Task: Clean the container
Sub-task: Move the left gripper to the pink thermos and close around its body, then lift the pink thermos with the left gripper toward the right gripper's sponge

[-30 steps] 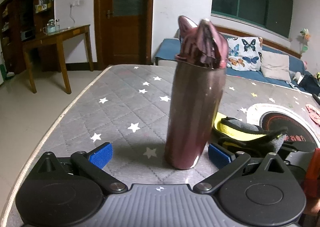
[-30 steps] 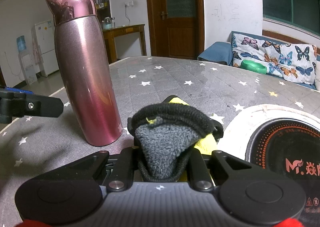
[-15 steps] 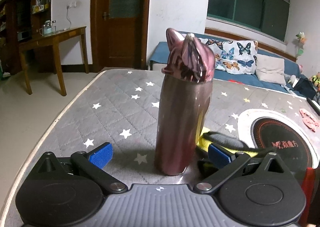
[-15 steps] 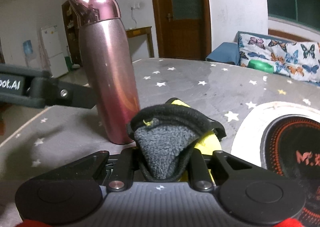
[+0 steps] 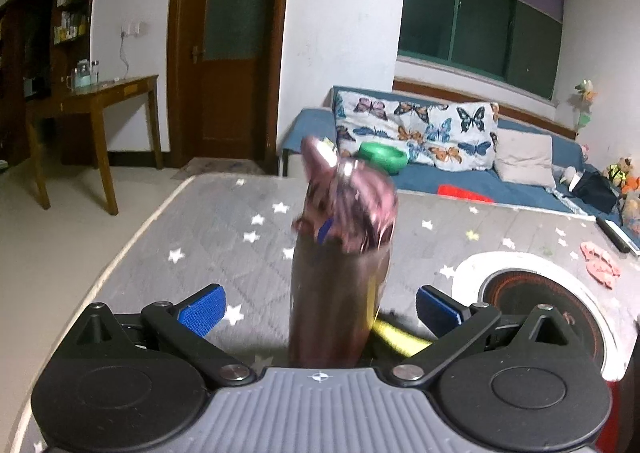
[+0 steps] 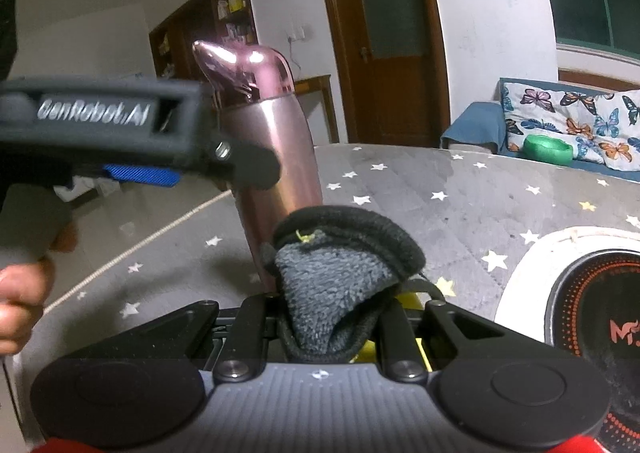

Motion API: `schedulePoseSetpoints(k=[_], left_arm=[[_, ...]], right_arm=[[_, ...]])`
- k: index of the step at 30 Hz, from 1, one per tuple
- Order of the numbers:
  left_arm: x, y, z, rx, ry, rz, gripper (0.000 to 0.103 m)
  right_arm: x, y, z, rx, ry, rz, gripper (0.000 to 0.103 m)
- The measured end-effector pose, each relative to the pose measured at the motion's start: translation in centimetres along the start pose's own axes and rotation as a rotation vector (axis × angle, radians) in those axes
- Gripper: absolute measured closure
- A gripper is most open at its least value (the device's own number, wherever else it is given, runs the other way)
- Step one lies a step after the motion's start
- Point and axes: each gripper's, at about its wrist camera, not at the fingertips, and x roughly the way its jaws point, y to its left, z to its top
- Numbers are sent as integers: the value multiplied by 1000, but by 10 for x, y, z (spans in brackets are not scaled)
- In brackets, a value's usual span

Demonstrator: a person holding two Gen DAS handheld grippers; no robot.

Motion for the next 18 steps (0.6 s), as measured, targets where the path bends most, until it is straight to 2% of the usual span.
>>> schedulePoseSetpoints(k=[9, 12, 14, 17, 18], left_arm=[[-3, 2, 23, -4, -64, -16, 2], [0, 5, 27, -9, -64, -33, 10], [1, 7, 28, -13, -65, -48, 18], [3, 9, 29, -21, -63, -65, 22], [4, 10, 29, -20, -61, -72, 29]], right_arm=[[7, 2, -7, -14, 51, 10, 88], [0, 4, 0, -11, 21, 24, 88], [-7, 5, 6, -6, -10, 38, 88], [-17, 6, 16, 1, -56, 59, 88], [-21, 7, 19, 4, -71, 66, 88]])
